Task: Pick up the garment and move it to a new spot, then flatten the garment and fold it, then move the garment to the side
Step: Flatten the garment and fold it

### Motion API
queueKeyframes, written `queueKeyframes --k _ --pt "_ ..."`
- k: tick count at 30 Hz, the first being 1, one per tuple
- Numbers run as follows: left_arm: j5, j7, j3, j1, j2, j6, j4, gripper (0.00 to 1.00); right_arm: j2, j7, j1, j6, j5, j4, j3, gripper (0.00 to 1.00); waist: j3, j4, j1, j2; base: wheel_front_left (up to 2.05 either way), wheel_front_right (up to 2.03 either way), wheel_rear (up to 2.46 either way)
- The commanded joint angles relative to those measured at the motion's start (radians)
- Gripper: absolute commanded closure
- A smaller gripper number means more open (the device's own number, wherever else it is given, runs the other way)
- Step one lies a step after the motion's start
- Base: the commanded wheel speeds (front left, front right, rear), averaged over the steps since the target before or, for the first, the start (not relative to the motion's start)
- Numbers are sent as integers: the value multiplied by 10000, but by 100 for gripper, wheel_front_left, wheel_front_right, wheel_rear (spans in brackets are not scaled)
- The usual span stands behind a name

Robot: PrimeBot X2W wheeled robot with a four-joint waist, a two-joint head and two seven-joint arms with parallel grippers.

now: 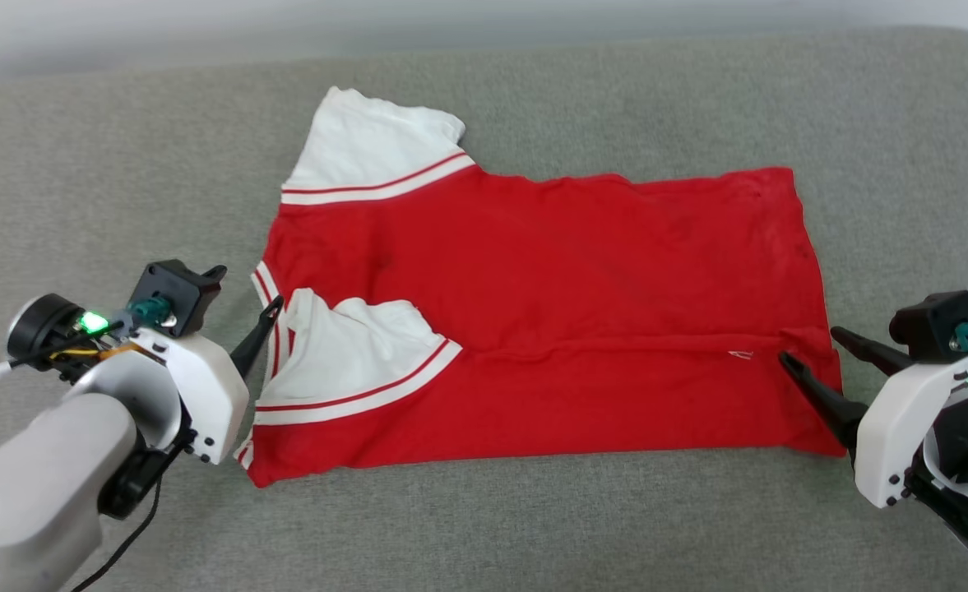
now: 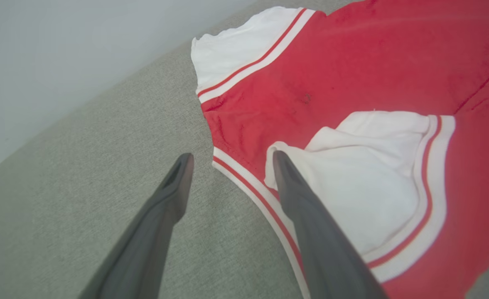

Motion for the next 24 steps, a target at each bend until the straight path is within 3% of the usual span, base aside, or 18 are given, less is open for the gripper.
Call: queueKeyframes --k 1,4,13,19,24 --pt "-103 337 9 -195 172 -66 -244 0 -69 22 209 -11 -20 -130 -62 0 -323 181 -1 0 0 0 0" --pt "-286 862 13 -295 362 -130 -568 0 -81 83 348 -10 -13 -262 -125 0 -450 236 -1 0 0 0 0" --pt "-1863 4443 -290 -874 1032 -912 -1549 0 57 331 588 -10 -128 -724 -383 0 -565 311 -1 0 0 0 0" --pt "-3107 6569 -537 -1021 1064 -1166 -1555 0 199 471 500 -10 -137 -832 -278 0 -451 166 -1 0 0 0 0" --pt "-3812 7764 -756 -971 891 -1121 -1243 0 224 650 299 -11 -7 -791 -80 0 -296 -48 -1 0 0 0 0"
